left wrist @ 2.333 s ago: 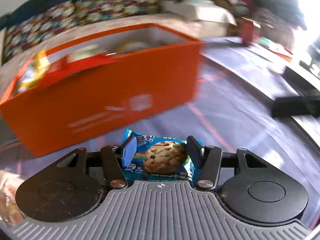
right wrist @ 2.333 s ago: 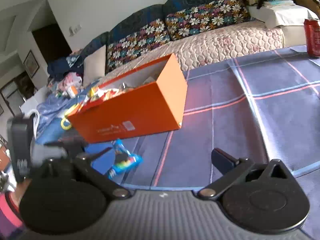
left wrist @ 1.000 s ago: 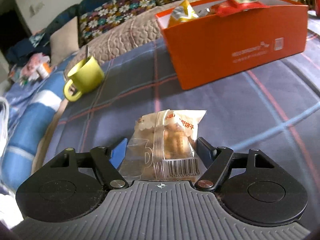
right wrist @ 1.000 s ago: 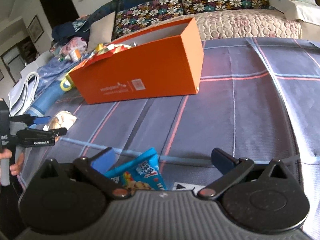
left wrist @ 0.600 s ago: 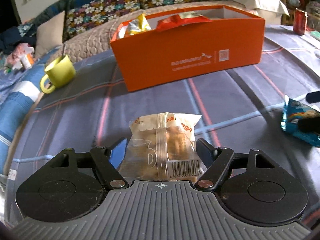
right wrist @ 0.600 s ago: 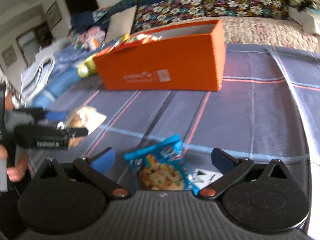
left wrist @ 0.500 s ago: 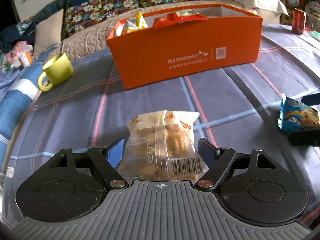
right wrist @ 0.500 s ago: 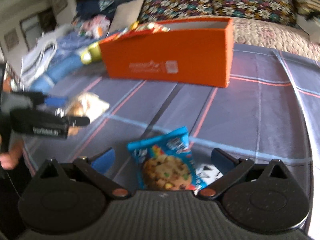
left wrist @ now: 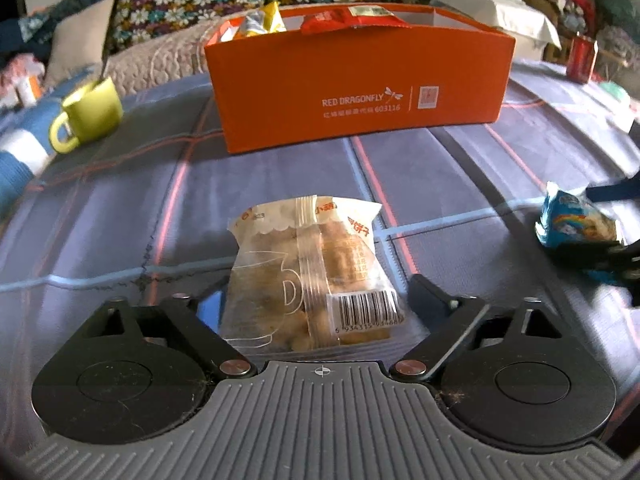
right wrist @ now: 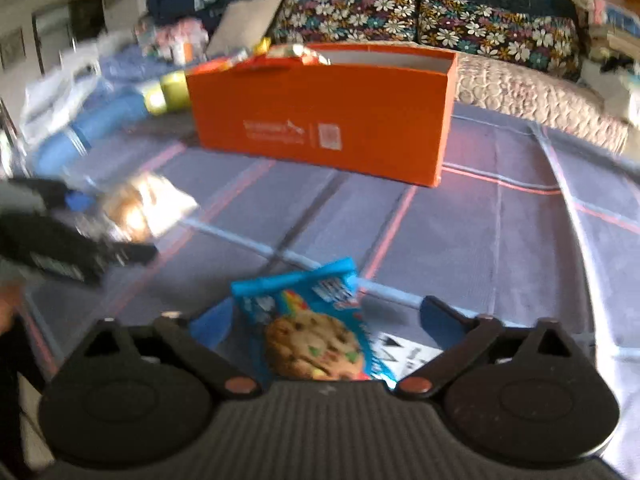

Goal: Organize snacks
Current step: 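Grasp the clear pastry bag with the left tool while the right lifts the blue packet, then lower both packets into the orange box and open both tools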

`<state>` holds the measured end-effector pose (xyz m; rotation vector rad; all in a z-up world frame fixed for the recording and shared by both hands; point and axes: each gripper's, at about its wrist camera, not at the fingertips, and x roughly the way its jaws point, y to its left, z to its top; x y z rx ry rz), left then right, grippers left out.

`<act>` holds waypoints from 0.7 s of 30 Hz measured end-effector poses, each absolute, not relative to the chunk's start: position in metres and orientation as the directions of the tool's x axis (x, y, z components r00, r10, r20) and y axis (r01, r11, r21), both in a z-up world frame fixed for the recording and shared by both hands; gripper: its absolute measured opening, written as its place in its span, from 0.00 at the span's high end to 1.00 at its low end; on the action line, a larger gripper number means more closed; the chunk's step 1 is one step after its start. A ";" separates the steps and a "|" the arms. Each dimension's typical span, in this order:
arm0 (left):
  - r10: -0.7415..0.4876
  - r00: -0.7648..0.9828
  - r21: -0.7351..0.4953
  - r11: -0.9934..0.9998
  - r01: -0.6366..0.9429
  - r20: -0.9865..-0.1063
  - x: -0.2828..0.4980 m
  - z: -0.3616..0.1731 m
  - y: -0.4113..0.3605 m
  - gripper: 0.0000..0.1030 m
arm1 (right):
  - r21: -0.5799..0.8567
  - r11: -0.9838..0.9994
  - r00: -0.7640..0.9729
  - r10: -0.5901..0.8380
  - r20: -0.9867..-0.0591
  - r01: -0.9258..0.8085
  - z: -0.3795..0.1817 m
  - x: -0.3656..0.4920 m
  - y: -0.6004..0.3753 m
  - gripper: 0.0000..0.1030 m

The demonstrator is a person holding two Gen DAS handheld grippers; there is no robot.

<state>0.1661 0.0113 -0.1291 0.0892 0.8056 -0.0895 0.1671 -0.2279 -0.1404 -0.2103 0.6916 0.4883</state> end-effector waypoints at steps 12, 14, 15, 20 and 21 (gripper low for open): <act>-0.165 0.705 -0.105 0.986 0.128 -0.690 0.181 -0.077 0.034 0.70 | 0.170 0.866 0.673 0.476 -0.566 -0.470 -0.094 0.166 -0.242 0.52; -0.186 0.729 -0.122 0.983 0.140 -0.659 0.194 -0.057 0.033 0.69 | 0.177 0.864 0.693 0.486 -0.532 -0.471 -0.075 0.182 -0.243 0.52; -0.195 0.739 -0.129 0.981 0.147 -0.645 0.203 -0.048 0.031 0.69 | 0.166 0.867 0.710 0.482 -0.512 -0.469 -0.065 0.194 -0.242 0.52; -0.195 0.795 -0.113 0.981 0.159 -0.575 0.265 -0.003 0.018 0.69 | 0.130 0.878 0.774 0.469 -0.426 -0.461 -0.026 0.273 -0.233 0.52; -0.191 0.801 -0.108 0.982 0.158 -0.568 0.279 0.002 0.014 0.69 | 0.123 0.879 0.780 0.468 -0.416 -0.461 -0.022 0.290 -0.229 0.52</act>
